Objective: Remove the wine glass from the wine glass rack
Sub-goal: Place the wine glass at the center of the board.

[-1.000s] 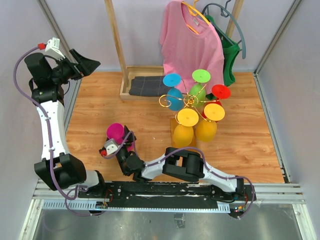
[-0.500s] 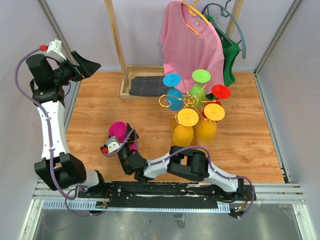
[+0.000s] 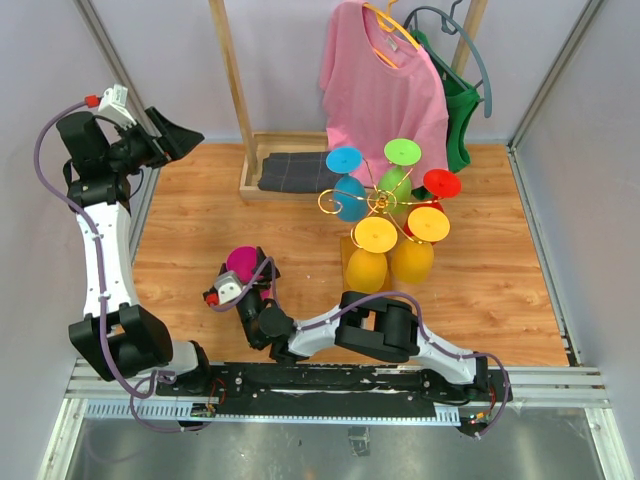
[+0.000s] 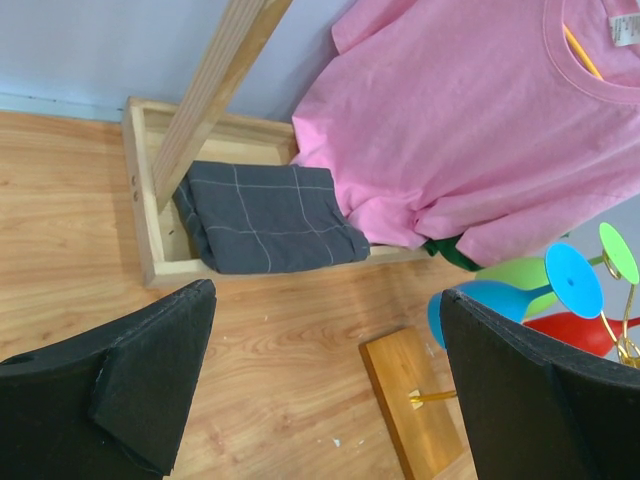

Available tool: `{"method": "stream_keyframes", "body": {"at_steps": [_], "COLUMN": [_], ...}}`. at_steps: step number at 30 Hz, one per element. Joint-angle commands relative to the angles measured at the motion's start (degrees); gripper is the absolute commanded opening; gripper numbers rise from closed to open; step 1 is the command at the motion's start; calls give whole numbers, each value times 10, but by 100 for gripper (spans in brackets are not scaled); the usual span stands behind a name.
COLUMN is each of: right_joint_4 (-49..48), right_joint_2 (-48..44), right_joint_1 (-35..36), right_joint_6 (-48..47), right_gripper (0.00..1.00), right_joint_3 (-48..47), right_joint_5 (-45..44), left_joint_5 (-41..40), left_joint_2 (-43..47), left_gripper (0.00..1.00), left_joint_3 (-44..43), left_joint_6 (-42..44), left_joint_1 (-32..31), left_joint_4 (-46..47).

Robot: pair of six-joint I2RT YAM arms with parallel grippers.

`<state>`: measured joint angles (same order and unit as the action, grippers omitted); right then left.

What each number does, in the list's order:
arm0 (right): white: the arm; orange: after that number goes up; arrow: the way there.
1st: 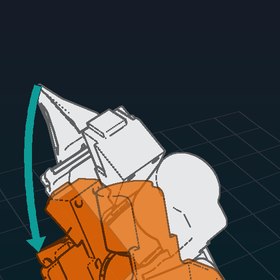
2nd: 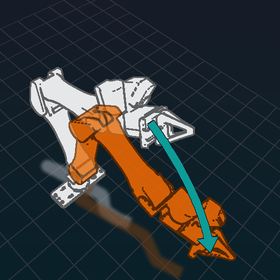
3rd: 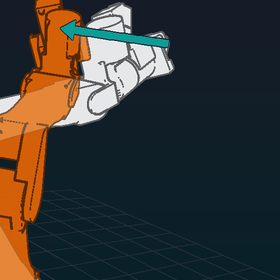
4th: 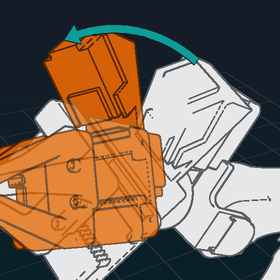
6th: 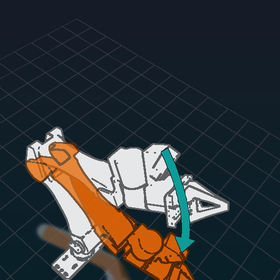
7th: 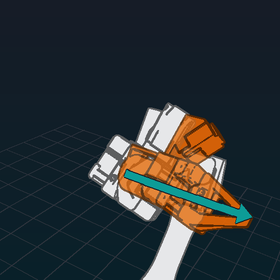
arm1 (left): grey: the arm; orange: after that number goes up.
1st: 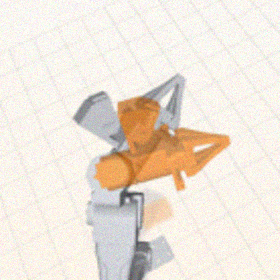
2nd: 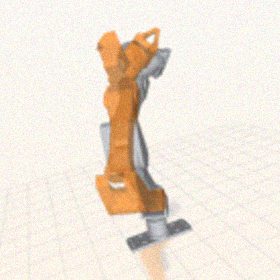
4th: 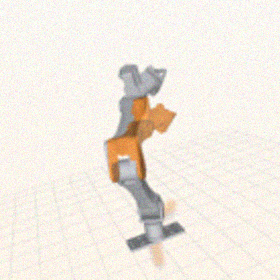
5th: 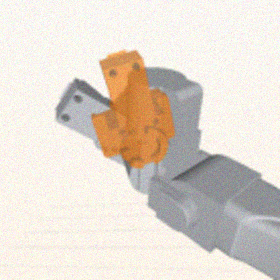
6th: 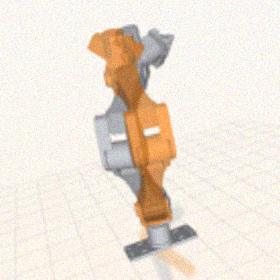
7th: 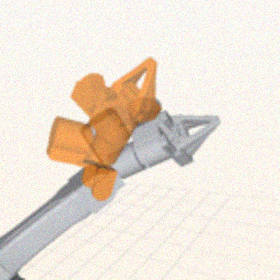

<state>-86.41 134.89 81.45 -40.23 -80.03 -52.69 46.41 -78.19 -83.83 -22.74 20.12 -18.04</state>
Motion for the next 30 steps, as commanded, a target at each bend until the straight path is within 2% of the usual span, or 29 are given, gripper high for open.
{"method": "stream_keyframes", "body": {"at_steps": [1, 6, 17, 21, 26, 30], "right_joint_4": [-28, -30, -28, -26, -13, 56], "right_joint_2": [7, -13, -138, -157, -235, -303], "right_joint_1": [18, 20, 37, 38, 39, 27], "right_joint_6": [27, -4, -75, -96, -145, -165], "right_gripper": [98, 98, 98, 98, 98, 98], "right_joint_3": [1, 6, 42, 47, 45, 28], "right_joint_5": [-11, -19, -5, -4, -24, -57], "left_joint_5": [11, 15, 16, 21, 23, 11], "left_joint_2": [-6, -8, -4, -3, -15, -23], "left_gripper": [99, 99, 99, 99, 99, 99], "left_joint_3": [-14, -11, 2, 4, -26, -42], "left_joint_6": [13, 16, 36, 37, 103, 148], "left_joint_1": [3, 3, 3, 3, 0, -12], "left_joint_4": [-11, -11, -8, -9, -85, -152]}}
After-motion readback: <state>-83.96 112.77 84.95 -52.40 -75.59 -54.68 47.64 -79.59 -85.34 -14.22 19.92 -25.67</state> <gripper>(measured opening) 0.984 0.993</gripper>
